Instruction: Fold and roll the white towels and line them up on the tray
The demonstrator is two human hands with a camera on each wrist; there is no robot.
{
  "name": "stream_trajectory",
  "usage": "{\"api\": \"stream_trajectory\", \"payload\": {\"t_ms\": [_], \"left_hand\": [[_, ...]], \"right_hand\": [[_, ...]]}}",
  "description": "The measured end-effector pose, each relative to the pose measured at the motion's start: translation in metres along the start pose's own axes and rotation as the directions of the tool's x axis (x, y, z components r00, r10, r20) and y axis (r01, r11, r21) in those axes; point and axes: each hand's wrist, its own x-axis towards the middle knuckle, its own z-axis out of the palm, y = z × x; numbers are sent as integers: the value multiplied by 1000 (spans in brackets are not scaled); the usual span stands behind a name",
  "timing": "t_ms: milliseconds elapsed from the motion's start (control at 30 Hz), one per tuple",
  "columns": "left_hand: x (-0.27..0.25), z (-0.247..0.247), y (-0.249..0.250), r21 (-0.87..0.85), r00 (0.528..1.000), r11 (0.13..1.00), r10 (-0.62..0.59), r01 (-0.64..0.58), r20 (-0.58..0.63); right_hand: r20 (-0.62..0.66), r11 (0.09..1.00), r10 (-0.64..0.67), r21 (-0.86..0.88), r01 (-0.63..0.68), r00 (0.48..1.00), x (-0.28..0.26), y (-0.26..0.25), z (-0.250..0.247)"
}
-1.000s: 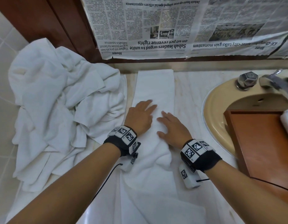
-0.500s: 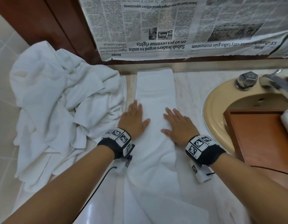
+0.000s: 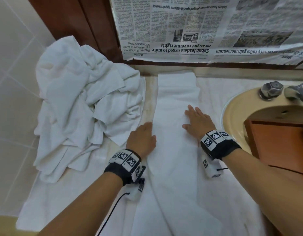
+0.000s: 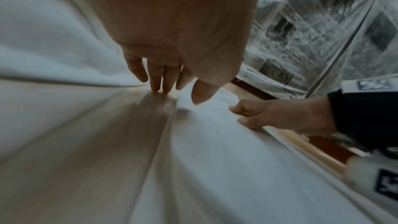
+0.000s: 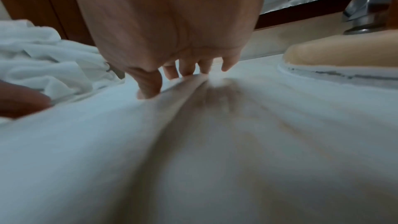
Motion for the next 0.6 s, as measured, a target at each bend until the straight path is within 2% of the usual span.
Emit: {"api": "stream_trajectory", "payload": {"t_ms": [100,200,267,333,467,600], "left_hand": [[-33,3,-3,-232,990,972,-66,35,-127],[-58,10,-5,-395,982,906,-186,153,-45],[-69,15,-4,-351,966,900,-248,259,79],[-74,19,-3,-280,951,911,-271,304,149],[-69,23,2,-328,954,897,-259,296,151],[-48,16,6,-365,975,906,-176,215,137]], "right_hand": [[-52,1000,-20,20,21,998,-28,-24,17],[39,991,-135,16,135,990,-65,-41,43],[106,987,-161,1,161,981,-76,-40,53],[126,983,-173,-40,179,977,-75,-32,53],[134,982,-156,-82,168,979,-62,-22,45],[129,984,-128,-107,142,983,-45,-22,36]]}}
